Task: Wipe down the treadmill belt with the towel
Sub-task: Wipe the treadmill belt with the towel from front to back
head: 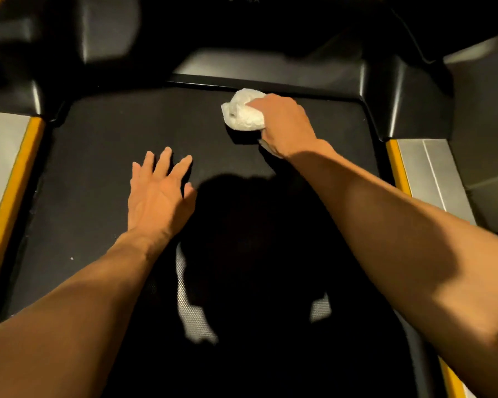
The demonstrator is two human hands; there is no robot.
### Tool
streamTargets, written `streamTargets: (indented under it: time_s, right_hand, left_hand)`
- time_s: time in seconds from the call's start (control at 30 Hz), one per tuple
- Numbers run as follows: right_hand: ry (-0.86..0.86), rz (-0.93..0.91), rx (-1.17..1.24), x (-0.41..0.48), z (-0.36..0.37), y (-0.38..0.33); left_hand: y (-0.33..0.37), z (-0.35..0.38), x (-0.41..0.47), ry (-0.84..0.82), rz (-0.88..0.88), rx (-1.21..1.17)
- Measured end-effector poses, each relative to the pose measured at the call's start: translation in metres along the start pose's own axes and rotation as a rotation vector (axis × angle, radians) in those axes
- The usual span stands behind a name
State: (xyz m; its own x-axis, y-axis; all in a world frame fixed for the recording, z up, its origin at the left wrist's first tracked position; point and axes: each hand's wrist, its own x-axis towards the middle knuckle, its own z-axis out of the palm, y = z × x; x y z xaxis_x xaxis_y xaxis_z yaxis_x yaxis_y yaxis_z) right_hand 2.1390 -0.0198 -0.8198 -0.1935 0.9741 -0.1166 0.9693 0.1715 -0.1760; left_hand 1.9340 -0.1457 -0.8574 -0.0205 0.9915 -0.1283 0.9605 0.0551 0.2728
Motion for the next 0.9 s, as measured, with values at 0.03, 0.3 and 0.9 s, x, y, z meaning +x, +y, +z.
streamTargets:
  time_s: [0.03, 0.3, 0.9]
  right_hand:
    - [-0.025, -0.004, 0.016, 0.003, 0.002, -0.004]
    - [-0.088, -0.144, -0.016, -0.044, 0.022, 0.001]
    - [0.065, 0.014, -0.011, 0.003, -0.011, 0.063]
  left_hand:
    - [0.003, 0.0, 0.003, 0.018, -0.002, -0.014]
    - [0.02, 0.021, 0.009, 0.095, 0.129, -0.083]
    - [0.016, 0.028, 0.006, 0.201, 0.158, -0.031]
